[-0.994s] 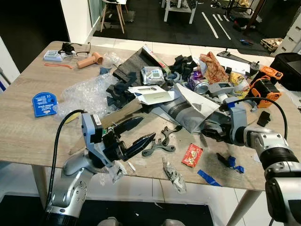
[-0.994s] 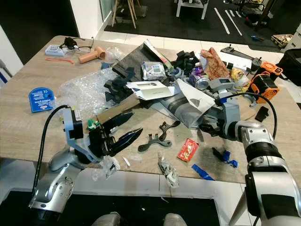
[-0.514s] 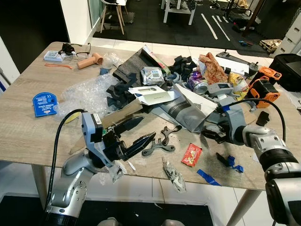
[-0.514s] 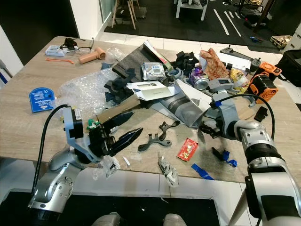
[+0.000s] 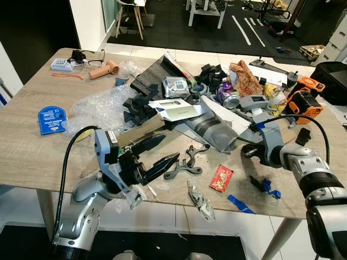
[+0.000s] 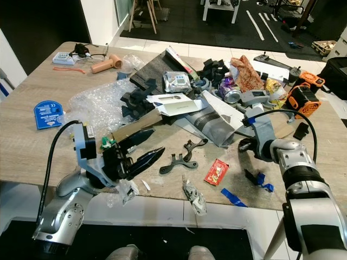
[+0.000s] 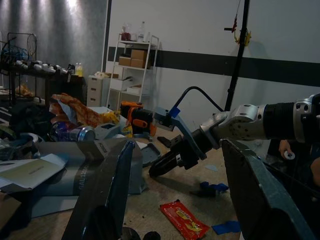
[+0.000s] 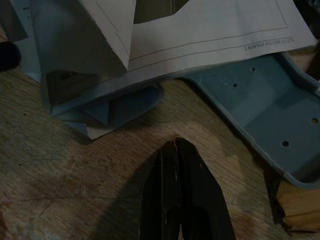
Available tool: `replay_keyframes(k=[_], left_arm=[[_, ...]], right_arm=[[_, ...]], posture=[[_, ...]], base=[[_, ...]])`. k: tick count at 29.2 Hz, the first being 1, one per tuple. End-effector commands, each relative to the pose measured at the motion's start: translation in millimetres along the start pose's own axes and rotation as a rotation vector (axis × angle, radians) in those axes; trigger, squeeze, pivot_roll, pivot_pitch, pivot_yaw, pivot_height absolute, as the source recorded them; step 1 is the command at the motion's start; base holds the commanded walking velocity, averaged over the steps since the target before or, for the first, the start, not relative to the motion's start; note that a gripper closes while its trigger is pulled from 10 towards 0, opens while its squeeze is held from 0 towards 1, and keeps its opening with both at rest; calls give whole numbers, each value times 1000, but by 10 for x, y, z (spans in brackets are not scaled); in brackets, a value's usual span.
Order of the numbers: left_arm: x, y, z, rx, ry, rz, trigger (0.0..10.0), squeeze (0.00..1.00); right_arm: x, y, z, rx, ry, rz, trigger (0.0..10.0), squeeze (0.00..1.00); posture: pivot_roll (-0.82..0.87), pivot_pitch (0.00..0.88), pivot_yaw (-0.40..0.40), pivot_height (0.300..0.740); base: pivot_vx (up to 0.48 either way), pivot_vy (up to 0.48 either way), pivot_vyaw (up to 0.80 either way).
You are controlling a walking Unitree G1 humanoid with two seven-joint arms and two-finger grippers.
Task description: Picking trash to rubbish bin
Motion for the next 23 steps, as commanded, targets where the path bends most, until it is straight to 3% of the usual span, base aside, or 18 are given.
replay_keyframes(k=[1,2,3,11,15,19,20,21,23], left_arm=[[21,-5,4,-10,-1,-13,10000,0],[21,-3,5,-9,-2,-13,10000,0],[20,-3,5,-8,-2,-12,10000,0],[16,-4,9,-5,-4,-10,10000,0],[2,-18,8,6,-2,9,10000,0],[-47,-41,17,27,-13,79,10000,0],[-68,-48,18,27,-13,95,10000,0],[-84,-52,18,24,-13,106,10000,0],[-107,-56,16,17,-11,120,10000,0]], right_arm=[[-56,47,-166,-47,29,22,0,0],[-51,42,-118,-22,23,24,0,0],[-48,39,-105,-16,21,24,9608,0],[16,-5,28,52,-21,-9,10000,0],[43,-36,286,219,-90,-74,10000,0],[166,-168,571,411,-60,-192,10000,0],[196,-210,630,455,-41,-209,10000,863],[210,-241,676,491,-36,-213,10000,1000],[221,-281,741,544,-18,-215,10000,1000]], posture=[[-79,0,-55,740],[-79,0,-55,740],[-79,0,-55,740],[-81,0,-55,740],[-81,0,-55,740],[-81,0,-56,740],[-81,0,-56,740],[-81,0,-56,740],[-81,0,-56,740]], base=[[0,0,0],[0,0,0],[0,0,0],[0,0,0],[0,0,0],[0,0,0],[0,0,0],[0,0,0],[0,0,0]])
Point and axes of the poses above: a point about 5 cm out from each wrist's last joint towards the gripper, its own y axis pointing out of the wrist towards the gripper, its own z axis along the axis of the wrist's last joint, x = y × z, the point moved 1 cm from there along y, pointing out of the wrist towards the gripper, and after that the axes turned 8 degrees about -y, right-handed, at the moved point
